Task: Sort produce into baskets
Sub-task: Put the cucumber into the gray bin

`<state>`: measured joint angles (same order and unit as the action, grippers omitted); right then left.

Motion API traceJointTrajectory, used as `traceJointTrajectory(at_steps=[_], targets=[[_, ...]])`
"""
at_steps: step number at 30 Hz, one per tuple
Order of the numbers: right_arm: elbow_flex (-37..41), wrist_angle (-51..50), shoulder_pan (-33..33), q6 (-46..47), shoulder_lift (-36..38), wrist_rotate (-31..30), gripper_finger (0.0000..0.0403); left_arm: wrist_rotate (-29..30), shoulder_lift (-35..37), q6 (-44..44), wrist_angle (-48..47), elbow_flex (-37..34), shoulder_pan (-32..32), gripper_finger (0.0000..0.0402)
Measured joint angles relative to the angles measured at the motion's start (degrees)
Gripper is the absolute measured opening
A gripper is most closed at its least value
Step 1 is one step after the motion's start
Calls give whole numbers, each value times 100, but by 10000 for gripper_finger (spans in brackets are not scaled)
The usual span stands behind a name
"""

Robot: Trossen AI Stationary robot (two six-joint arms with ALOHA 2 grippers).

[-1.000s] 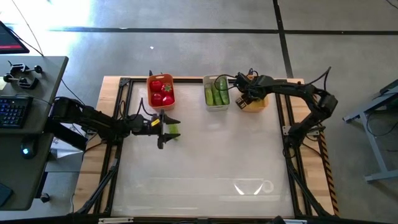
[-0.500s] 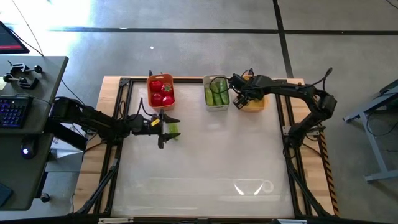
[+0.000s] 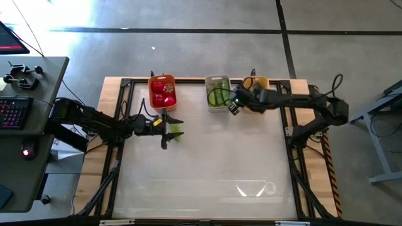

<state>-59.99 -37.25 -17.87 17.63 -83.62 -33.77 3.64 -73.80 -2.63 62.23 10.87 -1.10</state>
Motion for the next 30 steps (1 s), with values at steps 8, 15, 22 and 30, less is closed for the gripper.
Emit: traceJointTrajectory(at_steps=[8,15,22,30], targets=[[1338,2785,1059,203,313,-36,14,-4,0,-64,-301,134,0,147],[1786,3335,2044,475,313,-375,5,-666,0,-300,-423,259,0,51],[1786,3066,2645,763,300,-641,2,-1218,291,-534,-2254,671,9,10],[1786,3066,2817,829,296,-808,0,-1189,675,-1012,-5251,1542,351,52]])
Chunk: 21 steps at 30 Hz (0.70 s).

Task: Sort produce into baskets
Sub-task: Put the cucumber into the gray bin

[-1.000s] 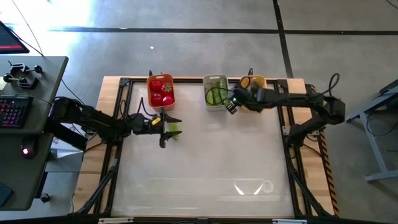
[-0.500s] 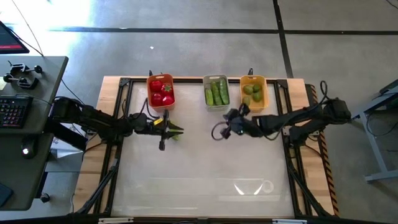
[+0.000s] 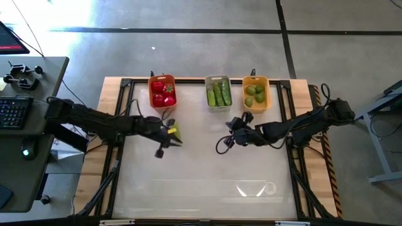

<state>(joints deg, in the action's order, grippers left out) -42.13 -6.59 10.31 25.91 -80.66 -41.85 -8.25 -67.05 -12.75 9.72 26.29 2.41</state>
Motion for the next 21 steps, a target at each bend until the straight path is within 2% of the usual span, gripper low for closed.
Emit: traceJointTrajectory(at_steps=[4,10,13,16,18,21], targets=[[0,1,0,155,0,-2,0,254,-2,119,-799,255,245,91],[0,2,0,229,-2,-2,0,1297,-6,201,-1304,281,592,165],[0,2,0,245,-2,12,0,1799,-6,-246,-1601,281,747,202],[0,2,0,260,-2,31,0,1987,-57,-814,-1700,281,895,232],[0,2,8,260,-2,31,0,2111,-134,-1022,-1697,281,979,245],[0,5,40,261,-4,31,0,2652,-316,-1248,-1669,281,1056,255]])
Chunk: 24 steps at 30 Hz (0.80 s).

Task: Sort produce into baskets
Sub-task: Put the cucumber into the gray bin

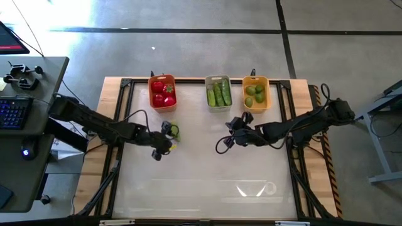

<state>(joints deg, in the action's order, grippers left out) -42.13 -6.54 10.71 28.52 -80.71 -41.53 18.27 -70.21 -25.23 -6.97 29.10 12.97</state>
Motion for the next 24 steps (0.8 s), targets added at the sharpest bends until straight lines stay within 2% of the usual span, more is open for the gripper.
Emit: traceJointTrajectory(at_steps=[4,8,17,24], targets=[[0,10,70,19,0,3,0,734,-347,-347,34,-2,102,257],[0,7,104,124,-2,6,0,1083,-720,-776,183,-2,241,257],[0,-6,104,162,-2,8,0,1609,-1286,-1512,690,-2,257,257],[0,-12,104,157,-2,8,0,1526,-1545,-1375,731,-1,-143,252]])
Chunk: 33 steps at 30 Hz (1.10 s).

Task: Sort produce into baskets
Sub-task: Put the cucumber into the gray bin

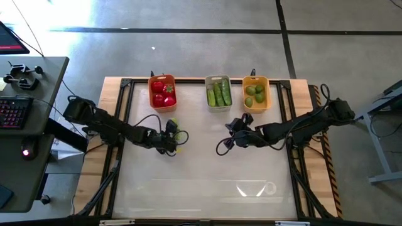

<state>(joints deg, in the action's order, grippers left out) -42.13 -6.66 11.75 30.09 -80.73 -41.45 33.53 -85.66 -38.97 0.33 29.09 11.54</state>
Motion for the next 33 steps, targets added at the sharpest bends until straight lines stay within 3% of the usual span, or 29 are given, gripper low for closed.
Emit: traceJointTrajectory(at_steps=[5,13,21,26,33], targets=[[0,2,0,-4,0,0,0,-241,-86,108,10,10,-114,223],[0,2,0,-4,0,0,0,-239,-93,93,17,12,-95,143],[0,-42,9,10,0,303,0,-395,-108,856,-251,366,-59,127],[0,-56,152,-28,0,313,0,-1402,-50,1553,419,478,-70,126],[-2,2,443,-79,-108,236,24,-2224,-47,1923,1602,426,-190,124]])
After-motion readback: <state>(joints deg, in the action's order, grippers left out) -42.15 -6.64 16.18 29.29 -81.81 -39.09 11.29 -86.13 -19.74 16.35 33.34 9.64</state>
